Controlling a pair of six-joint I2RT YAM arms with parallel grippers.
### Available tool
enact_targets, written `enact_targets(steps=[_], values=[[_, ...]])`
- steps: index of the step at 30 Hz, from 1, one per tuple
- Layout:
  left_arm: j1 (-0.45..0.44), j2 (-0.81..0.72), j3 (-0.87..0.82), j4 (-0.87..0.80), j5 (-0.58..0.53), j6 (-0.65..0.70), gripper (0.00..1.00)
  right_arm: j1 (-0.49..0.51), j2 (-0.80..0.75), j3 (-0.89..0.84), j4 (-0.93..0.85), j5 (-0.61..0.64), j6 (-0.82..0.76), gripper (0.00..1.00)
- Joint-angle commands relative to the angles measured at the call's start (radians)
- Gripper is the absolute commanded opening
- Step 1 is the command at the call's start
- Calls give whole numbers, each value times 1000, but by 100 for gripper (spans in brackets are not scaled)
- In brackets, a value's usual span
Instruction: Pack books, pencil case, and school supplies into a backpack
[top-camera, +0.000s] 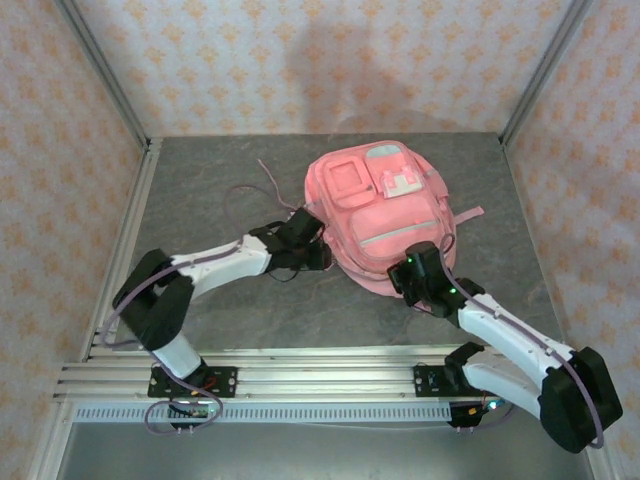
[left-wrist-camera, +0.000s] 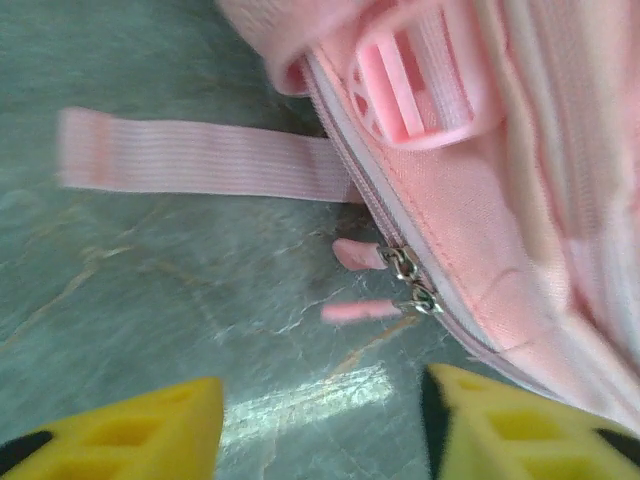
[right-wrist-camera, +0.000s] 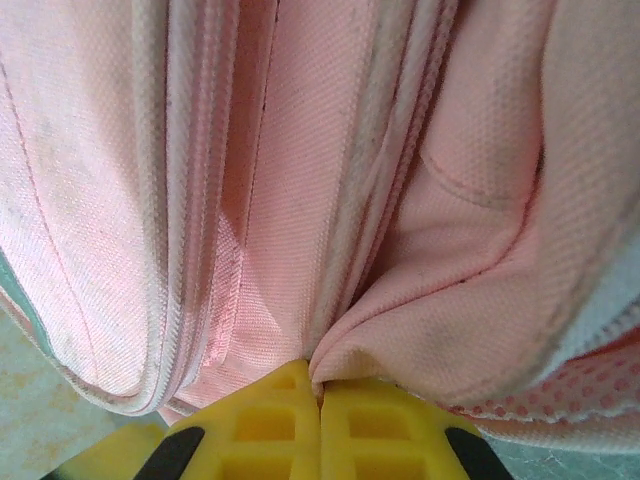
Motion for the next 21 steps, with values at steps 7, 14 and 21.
enact_targets(steps=[7, 14, 21], values=[[-1, -479, -123, -133, -199, 3, 100, 306, 147, 135, 57, 214, 183, 0], [0, -649, -98, -287, -362, 42, 100, 486, 353, 280, 91, 313, 273, 0], [2, -768, -155, -360, -551, -36, 100, 539, 455, 313, 137, 291, 265, 0]])
